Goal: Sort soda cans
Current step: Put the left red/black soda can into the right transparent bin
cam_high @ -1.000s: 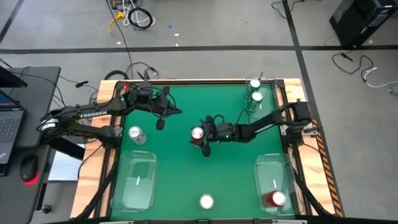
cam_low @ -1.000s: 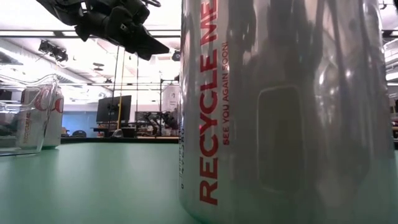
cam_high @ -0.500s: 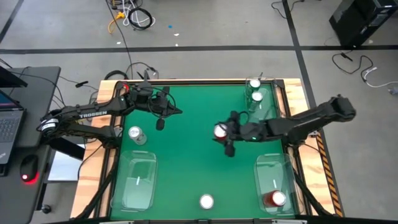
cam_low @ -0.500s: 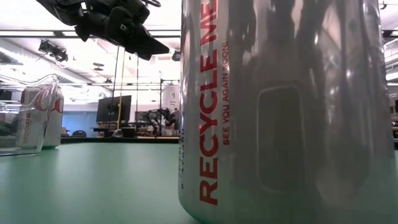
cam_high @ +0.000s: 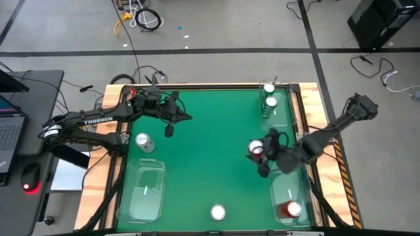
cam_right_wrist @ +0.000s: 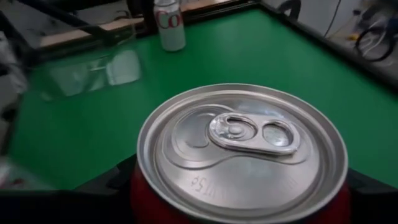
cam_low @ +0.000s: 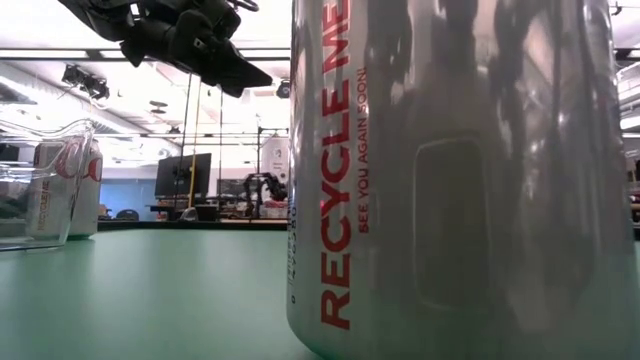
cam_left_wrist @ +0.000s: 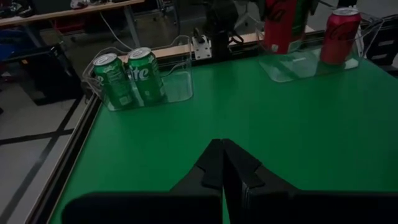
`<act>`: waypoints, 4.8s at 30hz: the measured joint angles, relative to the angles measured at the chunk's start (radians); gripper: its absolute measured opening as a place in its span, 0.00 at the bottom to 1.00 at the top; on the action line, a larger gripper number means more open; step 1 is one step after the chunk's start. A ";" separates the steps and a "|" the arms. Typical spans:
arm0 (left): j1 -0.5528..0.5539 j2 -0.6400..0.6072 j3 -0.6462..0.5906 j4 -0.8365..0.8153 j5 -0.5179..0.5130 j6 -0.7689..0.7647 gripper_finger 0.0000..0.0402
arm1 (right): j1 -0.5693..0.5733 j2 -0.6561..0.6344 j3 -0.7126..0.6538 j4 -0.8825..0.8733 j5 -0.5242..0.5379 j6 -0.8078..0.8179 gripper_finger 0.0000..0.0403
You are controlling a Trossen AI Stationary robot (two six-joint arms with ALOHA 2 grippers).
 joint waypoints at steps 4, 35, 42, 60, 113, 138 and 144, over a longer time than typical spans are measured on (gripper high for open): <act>0.000 0.000 0.000 0.006 0.000 -0.019 0.00 | 0.121 -0.023 0.000 -0.083 0.071 0.169 0.72; 0.000 0.000 0.000 0.073 -0.016 -0.071 0.00 | 0.659 0.116 -0.160 -0.409 0.324 0.959 0.72; 0.000 0.000 0.000 0.082 -0.018 -0.079 0.00 | 0.666 0.190 -0.248 -0.250 0.374 0.946 0.72; 0.000 0.000 0.000 0.095 -0.019 -0.099 0.00 | 0.670 0.222 -0.205 -0.247 0.328 0.904 0.72; -0.016 0.000 0.000 0.106 -0.018 -0.103 0.00 | 0.626 0.267 -0.084 -0.317 0.141 0.979 0.85; -0.022 0.000 0.000 0.114 -0.019 -0.105 0.00 | 0.623 0.265 0.036 -0.442 0.112 0.941 0.81; -0.022 0.000 0.000 0.113 -0.019 -0.105 0.00 | 0.623 0.265 0.081 -0.536 0.054 0.958 0.82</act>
